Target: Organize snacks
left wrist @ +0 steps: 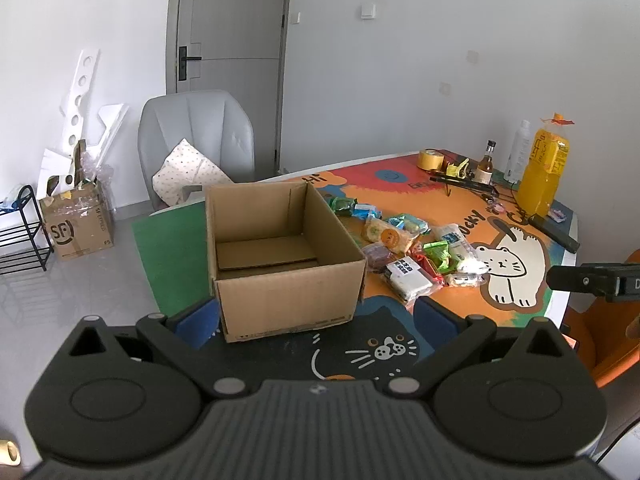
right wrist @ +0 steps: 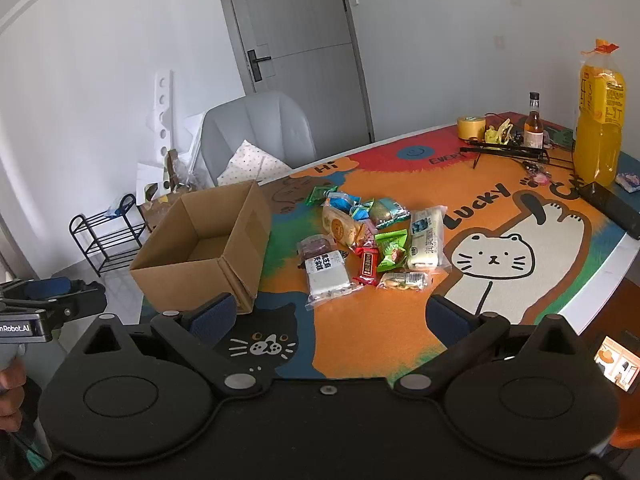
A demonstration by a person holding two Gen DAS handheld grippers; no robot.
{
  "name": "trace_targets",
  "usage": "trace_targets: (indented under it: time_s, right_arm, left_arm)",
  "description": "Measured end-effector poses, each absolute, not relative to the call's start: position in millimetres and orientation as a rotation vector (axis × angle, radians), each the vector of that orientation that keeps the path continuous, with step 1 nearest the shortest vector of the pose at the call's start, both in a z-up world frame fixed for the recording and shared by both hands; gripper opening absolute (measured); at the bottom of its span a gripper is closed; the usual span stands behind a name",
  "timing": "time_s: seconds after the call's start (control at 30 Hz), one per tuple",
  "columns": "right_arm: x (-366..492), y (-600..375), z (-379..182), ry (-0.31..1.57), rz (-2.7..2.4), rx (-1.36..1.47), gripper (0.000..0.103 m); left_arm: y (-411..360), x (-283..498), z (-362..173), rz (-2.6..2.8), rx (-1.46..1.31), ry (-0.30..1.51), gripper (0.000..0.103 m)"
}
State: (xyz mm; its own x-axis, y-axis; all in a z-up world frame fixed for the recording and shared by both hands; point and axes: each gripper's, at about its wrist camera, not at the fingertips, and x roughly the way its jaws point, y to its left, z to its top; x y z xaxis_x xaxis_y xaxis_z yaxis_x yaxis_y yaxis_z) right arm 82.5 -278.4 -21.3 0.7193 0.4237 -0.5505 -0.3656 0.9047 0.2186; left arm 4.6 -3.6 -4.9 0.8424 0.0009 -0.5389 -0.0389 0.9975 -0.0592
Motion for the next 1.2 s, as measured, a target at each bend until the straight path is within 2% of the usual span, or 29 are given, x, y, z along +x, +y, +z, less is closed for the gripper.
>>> trace_targets:
  time_s: [1.2]
  right_arm:
    - [80.0, -278.3, -20.1, 0.623, 0.443, 0.092, 0.103]
  left_arm:
    - [-7.7, 0.0, -4.0, -0.019, -0.053, 0.556, 0.103]
